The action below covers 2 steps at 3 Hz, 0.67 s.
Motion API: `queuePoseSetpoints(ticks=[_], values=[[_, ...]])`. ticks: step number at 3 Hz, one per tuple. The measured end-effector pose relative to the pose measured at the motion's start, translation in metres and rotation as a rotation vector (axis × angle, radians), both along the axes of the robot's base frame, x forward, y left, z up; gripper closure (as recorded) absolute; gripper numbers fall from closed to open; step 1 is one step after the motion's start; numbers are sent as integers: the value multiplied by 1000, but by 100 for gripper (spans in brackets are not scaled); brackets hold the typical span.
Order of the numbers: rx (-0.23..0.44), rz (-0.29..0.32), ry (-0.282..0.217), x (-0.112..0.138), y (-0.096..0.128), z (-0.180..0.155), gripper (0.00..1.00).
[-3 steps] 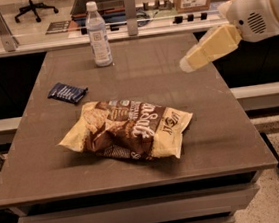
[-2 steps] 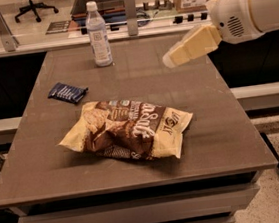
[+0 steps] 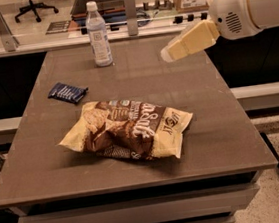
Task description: Pick blue plastic bottle
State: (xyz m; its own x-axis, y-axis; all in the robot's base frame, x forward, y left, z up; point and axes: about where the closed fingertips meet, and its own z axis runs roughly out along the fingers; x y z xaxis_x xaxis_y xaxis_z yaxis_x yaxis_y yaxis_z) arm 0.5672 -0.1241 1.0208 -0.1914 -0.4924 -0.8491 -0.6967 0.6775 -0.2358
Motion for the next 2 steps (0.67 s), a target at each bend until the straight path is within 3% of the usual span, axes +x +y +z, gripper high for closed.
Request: queuePoseSetpoints(ticks=[2], values=[[65,69,-34,67,40,-8,0]])
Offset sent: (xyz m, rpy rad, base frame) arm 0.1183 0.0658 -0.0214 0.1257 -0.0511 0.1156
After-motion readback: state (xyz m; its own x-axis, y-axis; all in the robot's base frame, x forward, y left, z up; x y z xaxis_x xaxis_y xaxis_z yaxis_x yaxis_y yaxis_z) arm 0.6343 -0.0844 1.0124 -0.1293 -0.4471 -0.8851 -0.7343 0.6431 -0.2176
